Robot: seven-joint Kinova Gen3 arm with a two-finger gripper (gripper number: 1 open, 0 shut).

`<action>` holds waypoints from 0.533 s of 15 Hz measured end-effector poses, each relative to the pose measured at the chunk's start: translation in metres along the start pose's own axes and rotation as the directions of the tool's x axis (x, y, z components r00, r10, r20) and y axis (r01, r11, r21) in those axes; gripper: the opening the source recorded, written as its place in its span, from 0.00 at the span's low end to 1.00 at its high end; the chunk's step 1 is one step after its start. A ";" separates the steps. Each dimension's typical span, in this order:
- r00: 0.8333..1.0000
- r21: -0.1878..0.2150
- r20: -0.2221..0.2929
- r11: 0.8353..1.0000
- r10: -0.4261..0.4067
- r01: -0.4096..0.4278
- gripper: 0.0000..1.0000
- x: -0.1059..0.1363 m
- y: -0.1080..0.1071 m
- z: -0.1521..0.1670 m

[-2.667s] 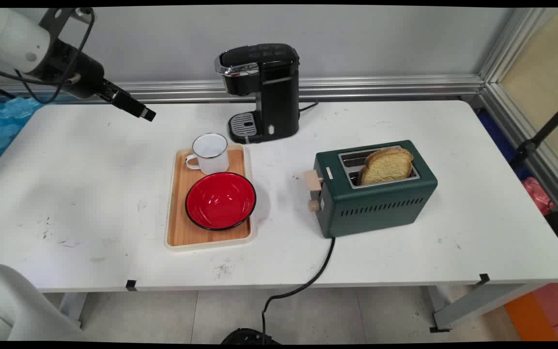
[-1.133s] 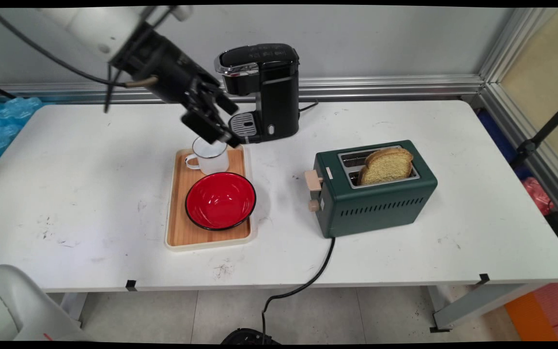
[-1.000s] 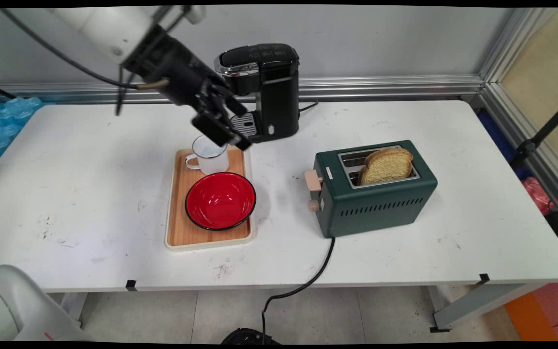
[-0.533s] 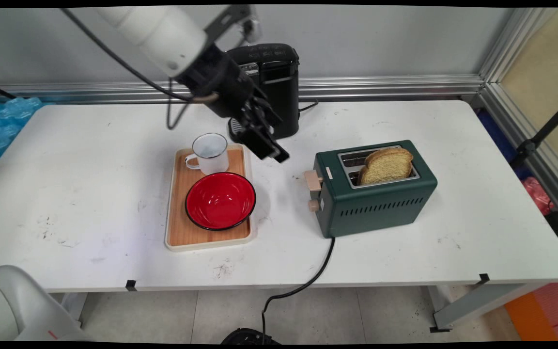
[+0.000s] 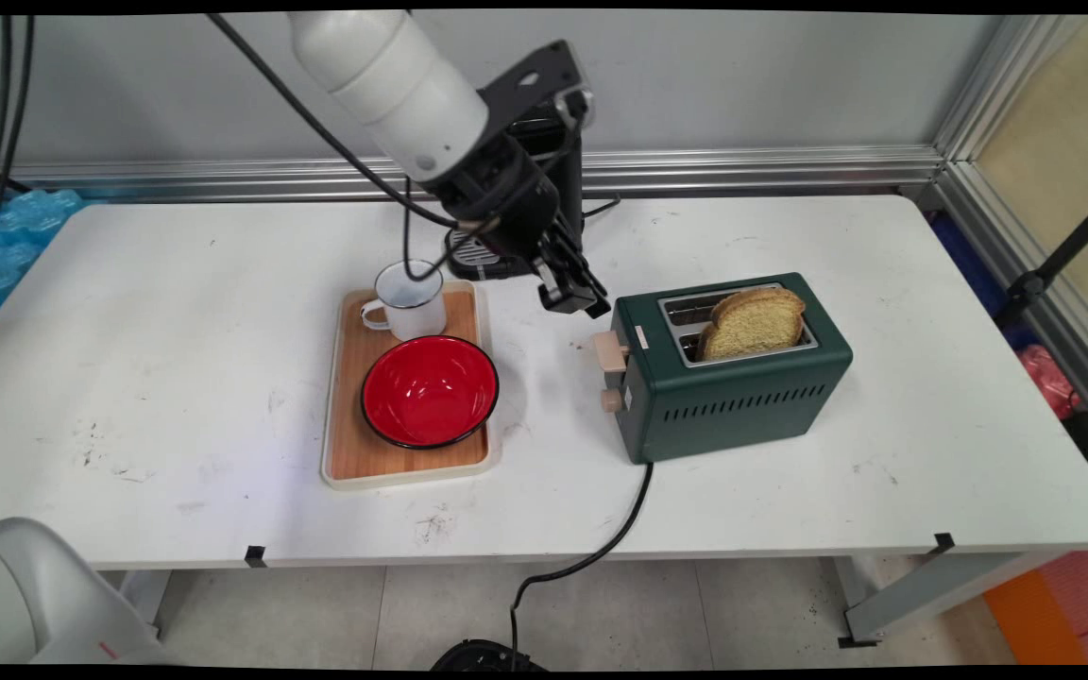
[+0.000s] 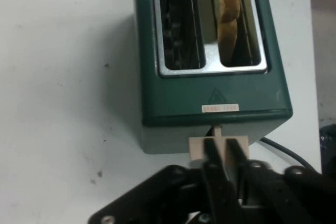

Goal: Press the toaster switch

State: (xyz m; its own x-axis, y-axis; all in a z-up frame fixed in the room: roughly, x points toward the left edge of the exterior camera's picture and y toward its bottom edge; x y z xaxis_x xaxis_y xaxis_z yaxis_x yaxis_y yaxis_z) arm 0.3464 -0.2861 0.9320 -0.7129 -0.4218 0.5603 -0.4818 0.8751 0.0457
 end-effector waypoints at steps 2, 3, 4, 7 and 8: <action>1.000 0.004 0.020 1.000 0.002 -0.002 0.00 0.003 0.001 0.010; 1.000 0.006 0.030 1.000 0.002 -0.002 0.00 0.004 0.002 0.015; 0.999 0.007 0.039 1.000 0.003 -0.003 0.00 0.005 0.003 0.019; 0.998 0.009 0.065 1.000 0.004 -0.005 0.00 0.006 0.006 0.032; 0.998 0.009 0.070 1.000 0.004 -0.005 0.00 0.007 0.006 0.036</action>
State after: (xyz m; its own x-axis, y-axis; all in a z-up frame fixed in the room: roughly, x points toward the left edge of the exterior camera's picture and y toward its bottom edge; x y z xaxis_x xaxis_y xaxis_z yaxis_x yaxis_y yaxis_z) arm 0.3203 -0.2919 0.9063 -0.7489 -0.4336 0.5011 -0.4829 0.8750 0.0355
